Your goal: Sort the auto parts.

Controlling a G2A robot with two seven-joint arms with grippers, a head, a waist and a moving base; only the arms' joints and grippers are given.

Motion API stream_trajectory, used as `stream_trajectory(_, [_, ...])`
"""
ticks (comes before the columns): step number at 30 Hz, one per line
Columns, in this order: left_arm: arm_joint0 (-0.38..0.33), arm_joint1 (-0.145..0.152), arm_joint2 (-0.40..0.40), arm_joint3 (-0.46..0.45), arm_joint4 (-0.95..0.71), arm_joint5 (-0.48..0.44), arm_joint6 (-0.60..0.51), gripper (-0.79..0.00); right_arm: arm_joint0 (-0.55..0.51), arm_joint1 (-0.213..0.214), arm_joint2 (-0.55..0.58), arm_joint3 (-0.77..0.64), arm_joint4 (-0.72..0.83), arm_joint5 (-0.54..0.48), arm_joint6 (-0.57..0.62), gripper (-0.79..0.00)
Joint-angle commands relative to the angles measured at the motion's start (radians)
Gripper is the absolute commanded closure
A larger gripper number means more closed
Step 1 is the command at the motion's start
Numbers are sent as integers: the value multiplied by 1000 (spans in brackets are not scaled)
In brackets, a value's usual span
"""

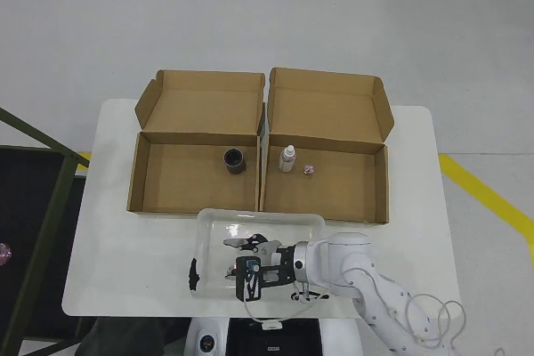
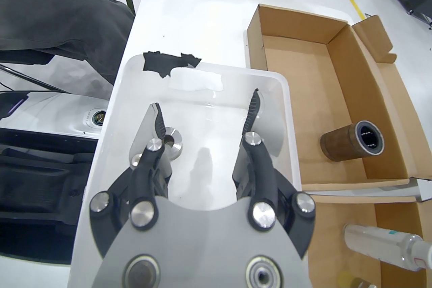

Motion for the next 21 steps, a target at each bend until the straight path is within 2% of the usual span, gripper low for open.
stream_trajectory(1, [0, 0, 0, 0, 0, 0, 0, -785, -6, 3, -6, 5, -13, 0, -7, -453])
stream_trajectory(7, [0, 0, 0, 0, 0, 0, 0, -785, 2, 4, -45, 50, -46, 7, -19, -474])
stream_trajectory(11, [0, 0, 0, 0, 0, 0, 0, -785, 19, 1, -73, 80, -55, 22, -28, -520])
stream_trajectory(21, [0, 0, 0, 0, 0, 0, 0, -785, 50, -2, -110, 151, -77, 58, -17, -511])
